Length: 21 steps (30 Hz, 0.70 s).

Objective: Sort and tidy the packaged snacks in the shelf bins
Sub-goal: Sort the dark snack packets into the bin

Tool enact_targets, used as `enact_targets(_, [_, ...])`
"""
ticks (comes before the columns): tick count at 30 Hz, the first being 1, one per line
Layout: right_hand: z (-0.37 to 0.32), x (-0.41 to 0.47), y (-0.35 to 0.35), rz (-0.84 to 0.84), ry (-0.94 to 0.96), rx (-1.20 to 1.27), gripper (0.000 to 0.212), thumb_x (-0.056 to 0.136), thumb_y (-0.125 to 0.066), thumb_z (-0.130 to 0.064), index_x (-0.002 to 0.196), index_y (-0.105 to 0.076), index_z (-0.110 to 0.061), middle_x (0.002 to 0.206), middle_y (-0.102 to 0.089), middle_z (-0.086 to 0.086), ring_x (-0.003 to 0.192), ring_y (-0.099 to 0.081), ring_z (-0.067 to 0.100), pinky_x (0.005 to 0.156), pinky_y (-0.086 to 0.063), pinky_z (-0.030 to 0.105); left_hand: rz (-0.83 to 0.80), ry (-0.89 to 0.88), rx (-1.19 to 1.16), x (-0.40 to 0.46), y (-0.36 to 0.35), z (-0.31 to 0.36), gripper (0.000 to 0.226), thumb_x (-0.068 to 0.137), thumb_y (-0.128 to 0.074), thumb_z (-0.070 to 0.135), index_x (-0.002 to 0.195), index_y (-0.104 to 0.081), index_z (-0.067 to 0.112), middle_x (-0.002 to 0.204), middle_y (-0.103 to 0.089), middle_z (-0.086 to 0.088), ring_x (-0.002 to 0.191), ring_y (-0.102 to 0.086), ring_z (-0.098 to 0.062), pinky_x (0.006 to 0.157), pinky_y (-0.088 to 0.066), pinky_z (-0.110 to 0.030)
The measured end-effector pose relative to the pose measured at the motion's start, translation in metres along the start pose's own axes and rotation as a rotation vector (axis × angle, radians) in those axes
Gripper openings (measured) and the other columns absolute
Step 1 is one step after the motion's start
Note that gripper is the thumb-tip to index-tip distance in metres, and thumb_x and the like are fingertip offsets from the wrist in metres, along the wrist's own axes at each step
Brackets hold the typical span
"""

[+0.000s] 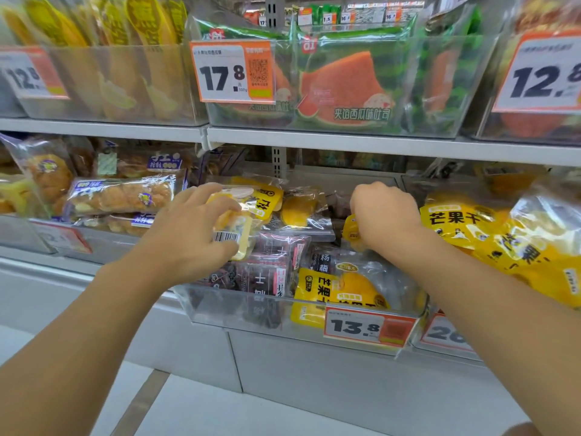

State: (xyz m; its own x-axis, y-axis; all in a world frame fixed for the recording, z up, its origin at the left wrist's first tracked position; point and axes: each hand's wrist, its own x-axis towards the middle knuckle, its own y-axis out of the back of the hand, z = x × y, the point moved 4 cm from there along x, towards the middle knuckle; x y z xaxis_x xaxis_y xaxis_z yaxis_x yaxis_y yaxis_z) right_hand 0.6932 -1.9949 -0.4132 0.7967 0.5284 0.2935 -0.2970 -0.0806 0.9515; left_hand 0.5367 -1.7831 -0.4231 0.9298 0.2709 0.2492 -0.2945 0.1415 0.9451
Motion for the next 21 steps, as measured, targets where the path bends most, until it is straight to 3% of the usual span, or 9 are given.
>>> enact_targets(2, [0.002,-0.006,0.009,0.048,0.003,-0.032,0.018,0.082,-0.065,0.002,0.087,-0.059,-0.014,0.076,-0.051,0.004,0.082,-0.061,0.036,0.065,-0.042,0.036,0.033,-0.024,0.014,0.001,-0.003,0.004,0.082,0.061,-0.035,0.063,0.135,-0.054,0.033,0.157,-0.03,0.003,0.144,-0.026,-0.025,0.112,-0.03,-0.053])
enact_targets(5, [0.004,-0.011,0.029,0.14,-0.007,-0.075,0.021,0.084,-0.07,-0.004,0.073,-0.057,-0.015,0.062,-0.04,0.001,0.064,-0.047,0.032,0.058,-0.036,0.034,0.11,-0.067,0.075,0.005,-0.014,0.004,0.072,0.074,-0.04,0.067,0.133,-0.053,0.029,0.156,-0.034,-0.001,0.141,-0.032,-0.028,0.111,-0.034,-0.052])
enact_targets(9, [0.0,-0.028,0.052,0.227,0.006,-0.141,0.027,0.09,-0.067,-0.014,0.072,-0.048,-0.017,0.063,-0.038,0.001,0.056,-0.04,0.029,0.051,-0.025,0.031,0.131,-0.121,0.041,0.012,-0.029,0.002,0.061,0.087,-0.043,0.06,0.136,-0.051,0.024,0.149,-0.043,-0.002,0.137,-0.038,-0.027,0.11,-0.036,-0.048])
enact_targets(14, [-0.006,-0.051,0.088,0.389,0.037,-0.032,0.022,0.092,-0.061,-0.02,0.077,-0.046,-0.016,0.074,-0.052,0.009,0.071,-0.05,0.037,0.059,-0.027,0.035,0.193,-0.146,0.014,0.015,-0.039,-0.002,0.055,0.093,-0.041,0.057,0.137,-0.049,0.025,0.144,-0.046,0.001,0.137,-0.038,-0.021,0.11,-0.038,-0.048])
enact_targets(18, [-0.014,-0.056,0.1,0.574,0.092,0.285,0.019,0.094,-0.06,-0.025,0.079,-0.052,-0.017,0.082,-0.063,0.012,0.078,-0.056,0.041,0.063,-0.037,0.037,0.194,-0.159,0.025,0.016,-0.039,-0.001,0.054,0.095,-0.04,0.053,0.138,-0.05,0.021,0.143,-0.047,0.0,0.136,-0.039,-0.022,0.111,-0.036,-0.046])
enact_targets(21, [-0.014,-0.038,0.07,0.511,0.008,0.636,0.026,0.093,-0.062,-0.024,0.074,-0.055,-0.008,0.069,-0.058,0.008,0.068,-0.054,0.034,0.062,-0.046,0.041,0.245,-0.19,-0.125,0.014,-0.037,0.0,0.043,0.098,-0.033,0.035,0.13,-0.056,0.019,0.133,-0.056,0.0,0.126,-0.047,-0.017,0.107,-0.039,-0.041])
